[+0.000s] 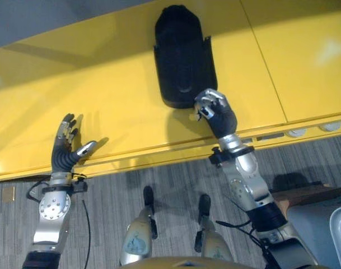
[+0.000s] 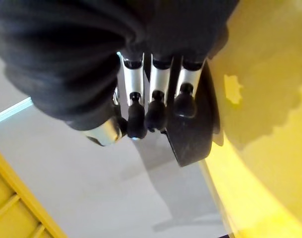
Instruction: Move parts from the plastic box to the shelf.
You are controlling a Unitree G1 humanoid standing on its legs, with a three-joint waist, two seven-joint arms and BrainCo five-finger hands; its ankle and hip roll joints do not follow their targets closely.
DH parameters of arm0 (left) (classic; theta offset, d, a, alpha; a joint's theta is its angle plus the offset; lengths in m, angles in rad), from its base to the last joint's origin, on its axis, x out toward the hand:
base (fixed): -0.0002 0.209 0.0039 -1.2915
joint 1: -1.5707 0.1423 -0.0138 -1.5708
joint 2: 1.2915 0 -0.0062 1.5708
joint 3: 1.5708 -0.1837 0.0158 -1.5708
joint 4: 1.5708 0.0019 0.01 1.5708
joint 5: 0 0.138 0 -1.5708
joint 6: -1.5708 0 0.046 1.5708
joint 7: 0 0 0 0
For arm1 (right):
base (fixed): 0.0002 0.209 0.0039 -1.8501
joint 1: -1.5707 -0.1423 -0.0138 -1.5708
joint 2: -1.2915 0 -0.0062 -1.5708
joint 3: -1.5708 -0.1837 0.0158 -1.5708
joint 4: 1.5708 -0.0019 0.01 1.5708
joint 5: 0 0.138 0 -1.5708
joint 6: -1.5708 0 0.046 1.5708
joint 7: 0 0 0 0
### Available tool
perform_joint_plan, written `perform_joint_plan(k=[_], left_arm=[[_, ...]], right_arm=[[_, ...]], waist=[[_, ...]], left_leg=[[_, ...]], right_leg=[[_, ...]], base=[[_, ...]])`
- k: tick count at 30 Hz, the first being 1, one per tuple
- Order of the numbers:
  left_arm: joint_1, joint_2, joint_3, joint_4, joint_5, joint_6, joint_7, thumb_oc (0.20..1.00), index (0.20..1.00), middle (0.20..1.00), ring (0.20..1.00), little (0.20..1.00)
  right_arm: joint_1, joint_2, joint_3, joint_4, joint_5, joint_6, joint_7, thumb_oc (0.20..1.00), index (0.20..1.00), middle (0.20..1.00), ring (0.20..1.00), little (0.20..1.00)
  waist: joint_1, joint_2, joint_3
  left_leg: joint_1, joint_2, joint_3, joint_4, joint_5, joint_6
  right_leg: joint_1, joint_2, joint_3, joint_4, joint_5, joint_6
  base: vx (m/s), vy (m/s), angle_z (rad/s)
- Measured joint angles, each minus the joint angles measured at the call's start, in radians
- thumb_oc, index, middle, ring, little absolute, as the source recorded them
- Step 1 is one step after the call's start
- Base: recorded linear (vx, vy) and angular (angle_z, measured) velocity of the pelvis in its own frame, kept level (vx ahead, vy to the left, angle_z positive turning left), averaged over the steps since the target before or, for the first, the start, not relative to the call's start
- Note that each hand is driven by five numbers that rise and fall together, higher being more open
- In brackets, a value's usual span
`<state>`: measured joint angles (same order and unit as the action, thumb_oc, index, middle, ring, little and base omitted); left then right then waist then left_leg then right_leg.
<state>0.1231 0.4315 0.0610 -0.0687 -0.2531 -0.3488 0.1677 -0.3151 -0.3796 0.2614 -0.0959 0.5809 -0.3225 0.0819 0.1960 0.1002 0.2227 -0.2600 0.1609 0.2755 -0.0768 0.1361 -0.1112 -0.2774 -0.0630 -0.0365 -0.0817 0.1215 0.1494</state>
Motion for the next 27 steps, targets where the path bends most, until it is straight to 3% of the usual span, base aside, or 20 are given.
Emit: perform_joint_plan(k=[6,7,9,11,12,13,15,16,23,27], left_arm=[[-0.037,0.036,-0.023,-0.015,0.022,0.016,0.000,1.000,1.000,1.000,1.000,1.000],[-0.040,0.056,-0.019,-0.082,0.029,0.025,0.001,1.000,1.000,1.000,1.000,1.000],[-0.044,0.064,0.026,-0.205,0.059,0.007,0.005,1.000,1.000,1.000,1.000,1.000],[-0.059,0.065,0.062,-0.243,0.070,0.000,0.008,1.000,1.000,1.000,1.000,1.000],[-0.056,0.072,0.102,-0.258,0.090,-0.012,0.012,1.000,1.000,1.000,1.000,1.000],[-0.069,0.079,0.106,-0.250,0.098,-0.014,0.021,1.000,1.000,1.000,1.000,1.000],[-0.099,0.077,0.090,-0.201,0.111,-0.016,0.030,1.000,1.000,1.000,1.000,1.000],[-0.100,0.074,0.084,-0.189,0.122,-0.015,0.029,1.000,1.000,1.000,1.000,1.000],[-0.102,0.054,0.049,-0.175,0.149,-0.008,0.022,1.000,1.000,1.000,1.000,1.000],[-0.101,0.045,-0.006,-0.154,0.137,-0.004,-0.021,1.000,1.000,1.000,1.000,1.000]], right_arm=[[0.067,-0.029,-0.035,-0.038,0.001,0.007,0.010,0.200,0.200,0.200,0.200,0.200],[0.189,-0.028,-0.112,-0.123,0.007,0.020,0.032,0.200,0.200,0.200,0.200,0.200],[0.399,-0.030,-0.205,-0.221,0.021,0.025,0.074,0.200,0.200,0.200,0.200,0.200],[0.490,-0.050,-0.258,-0.260,0.013,0.026,0.094,0.200,0.200,0.200,0.200,0.200],[0.536,-0.057,-0.315,-0.272,-0.009,0.025,0.092,0.200,0.200,0.200,0.200,0.200],[0.532,-0.051,-0.330,-0.265,-0.017,0.022,0.085,0.200,0.200,0.200,0.200,0.200],[0.496,-0.014,-0.363,-0.240,-0.031,0.013,0.082,0.501,0.501,0.501,0.501,0.501],[0.485,-0.009,-0.363,-0.240,-0.042,0.013,0.083,1.000,1.000,1.000,1.000,1.000],[0.476,0.069,-0.387,-0.186,-0.140,0.007,0.043,1.000,1.000,1.000,1.000,1.000],[0.544,0.067,-0.422,-0.184,-0.220,0.005,0.032,1.000,1.000,1.000,1.000,1.000]], waist=[[-0.012,-0.006,0.002],[-0.013,-0.011,0.005],[-0.064,-0.043,0.007],[-0.104,-0.074,0.004],[-0.138,-0.113,-0.010],[-0.153,-0.134,-0.022],[-0.201,-0.164,-0.040],[-0.217,-0.169,-0.043],[-0.244,-0.174,-0.063],[-0.315,-0.174,-0.117]], left_leg=[[0.009,-0.005,-0.007,0.000,0.001,0.002],[0.023,-0.006,-0.009,0.000,0.000,0.003],[0.075,-0.010,0.005,0.000,-0.013,0.000],[0.114,-0.009,0.024,-0.001,-0.024,0.002],[0.149,-0.006,0.064,-0.001,-0.037,-0.004],[0.164,-0.006,0.085,-0.001,-0.043,-0.007],[0.213,-0.002,0.132,-0.001,-0.055,-0.014],[0.232,0.001,0.152,-0.001,-0.060,-0.013],[0.334,0.025,0.266,0.004,-0.081,-0.028],[0.363,0.026,0.332,0.005,-0.092,-0.037]], right_leg=[[0.013,-0.002,-0.006,0.001,0.005,-0.005],[0.031,-0.004,-0.007,0.001,0.004,-0.005],[0.072,-0.007,-0.003,0.001,0.001,0.000],[0.102,-0.007,0.003,0.001,-0.002,0.002],[0.107,-0.004,0.039,0.003,-0.005,0.007],[0.108,-0.002,0.059,0.003,-0.005,0.007],[0.129,0.004,0.101,0.002,-0.004,0.006],[0.138,0.007,0.115,0.005,-0.004,0.006],[0.166,0.043,0.217,0.020,0.006,0.000],[0.148,0.064,0.276,0.033,0.012,-0.006]], base=[[0.00,0.059,0.06],[-0.02,0.082,0.00],[-0.04,0.138,-0.09],[-0.02,0.100,-0.37],[0.00,0.050,-0.74],[0.01,0.086,-1.01],[-0.01,0.043,-0.66],[0.00,0.026,-0.47],[0.00,0.083,-0.45],[-0.06,0.036,-0.46]])
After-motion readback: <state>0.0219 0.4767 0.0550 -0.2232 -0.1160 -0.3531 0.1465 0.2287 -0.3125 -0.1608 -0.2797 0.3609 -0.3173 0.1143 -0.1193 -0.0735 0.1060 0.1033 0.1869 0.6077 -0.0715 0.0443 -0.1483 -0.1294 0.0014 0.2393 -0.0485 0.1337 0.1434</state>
